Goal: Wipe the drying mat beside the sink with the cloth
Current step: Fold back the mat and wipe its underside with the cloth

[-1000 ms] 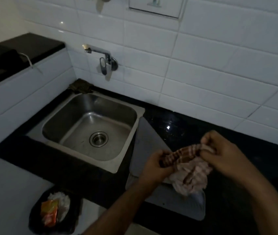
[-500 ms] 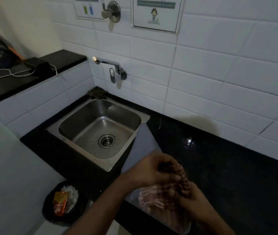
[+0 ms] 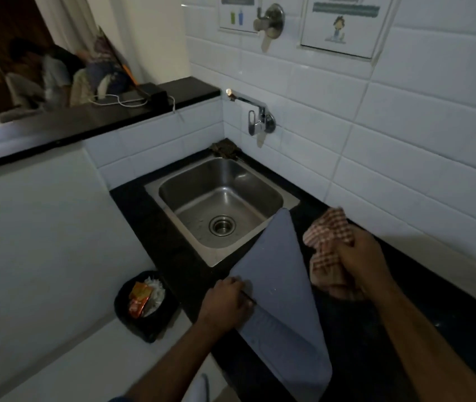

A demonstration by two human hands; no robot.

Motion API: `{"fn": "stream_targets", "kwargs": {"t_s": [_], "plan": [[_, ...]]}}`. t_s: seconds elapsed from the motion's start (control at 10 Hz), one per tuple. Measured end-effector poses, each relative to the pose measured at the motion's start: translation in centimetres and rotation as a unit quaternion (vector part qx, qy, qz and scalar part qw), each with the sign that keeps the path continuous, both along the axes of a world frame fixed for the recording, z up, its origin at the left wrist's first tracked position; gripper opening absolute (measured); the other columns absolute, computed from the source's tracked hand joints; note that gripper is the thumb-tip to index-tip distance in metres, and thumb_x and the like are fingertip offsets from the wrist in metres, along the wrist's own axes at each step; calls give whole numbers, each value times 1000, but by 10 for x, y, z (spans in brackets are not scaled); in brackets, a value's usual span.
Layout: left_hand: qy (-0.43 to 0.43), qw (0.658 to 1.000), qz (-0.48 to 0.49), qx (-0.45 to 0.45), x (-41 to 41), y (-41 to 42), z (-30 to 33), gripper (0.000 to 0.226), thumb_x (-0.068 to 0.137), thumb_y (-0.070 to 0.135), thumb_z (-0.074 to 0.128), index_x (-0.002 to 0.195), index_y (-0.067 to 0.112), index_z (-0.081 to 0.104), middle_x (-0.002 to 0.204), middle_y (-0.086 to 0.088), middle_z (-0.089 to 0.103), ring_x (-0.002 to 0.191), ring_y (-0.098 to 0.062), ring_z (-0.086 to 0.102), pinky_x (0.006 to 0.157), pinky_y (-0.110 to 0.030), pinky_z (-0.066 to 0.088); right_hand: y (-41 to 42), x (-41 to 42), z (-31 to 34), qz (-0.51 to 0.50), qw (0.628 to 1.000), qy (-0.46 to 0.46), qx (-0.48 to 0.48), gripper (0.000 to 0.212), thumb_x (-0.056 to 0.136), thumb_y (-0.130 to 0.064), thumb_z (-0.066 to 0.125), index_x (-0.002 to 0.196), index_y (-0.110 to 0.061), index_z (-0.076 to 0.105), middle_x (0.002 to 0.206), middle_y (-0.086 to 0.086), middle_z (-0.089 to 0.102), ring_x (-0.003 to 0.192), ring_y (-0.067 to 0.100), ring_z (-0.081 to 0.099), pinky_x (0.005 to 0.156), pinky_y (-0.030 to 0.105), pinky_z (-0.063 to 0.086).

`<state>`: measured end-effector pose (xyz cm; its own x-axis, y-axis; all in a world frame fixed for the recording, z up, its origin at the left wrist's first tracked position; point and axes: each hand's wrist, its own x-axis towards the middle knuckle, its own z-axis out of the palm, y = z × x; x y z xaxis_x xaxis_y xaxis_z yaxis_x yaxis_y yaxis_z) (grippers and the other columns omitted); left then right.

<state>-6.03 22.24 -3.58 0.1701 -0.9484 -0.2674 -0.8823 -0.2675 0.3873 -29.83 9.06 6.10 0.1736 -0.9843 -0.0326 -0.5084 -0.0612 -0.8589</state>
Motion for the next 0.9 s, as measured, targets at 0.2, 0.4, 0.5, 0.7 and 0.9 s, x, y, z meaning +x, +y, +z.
{"fn": "stream_targets", "kwargs": {"t_s": [0.2,0.4,0.5,0.7,0.9], "plan": [[-45,998,-37,21,0,-19,-17,57,93,45,54,146,28,40,158,-5,30,141,-26,31,113,-45,29,-78,51,0,65,986,148,-51,33,97,-42,55,112,-17,70,103,6,72,94,26,67,86,31,53],[-29,999,-40,1,4,-26,-26,55,96,46,49,147,32,35,160,-1,27,144,-22,27,117,-46,23,-122,89,-19,75,970,225,-59,38,97,-44,48,112,-17,69,111,10,71,99,30,67,88,37,54],[-13,999,-39,-16,16,-30,-28,50,97,45,47,144,33,40,156,3,35,138,-17,35,114,-42,26,-131,108,-40,97,926,351,-97,48,91,-56,51,111,-15,67,111,12,67,107,34,63,87,33,43],[-5,998,-57,-27,22,-30,-33,50,97,41,48,145,26,41,154,0,39,134,-17,41,113,-38,31,-95,121,-111,183,859,460,-130,37,96,-39,40,124,-24,58,125,8,59,116,36,58,93,50,46],[41,996,-61,-42,32,-42,-23,37,98,36,52,132,22,55,134,0,56,117,-16,53,99,-32,42,-56,109,-125,225,905,327,-151,42,97,-1,47,137,-9,55,140,13,54,128,33,49,104,43,39]]}}
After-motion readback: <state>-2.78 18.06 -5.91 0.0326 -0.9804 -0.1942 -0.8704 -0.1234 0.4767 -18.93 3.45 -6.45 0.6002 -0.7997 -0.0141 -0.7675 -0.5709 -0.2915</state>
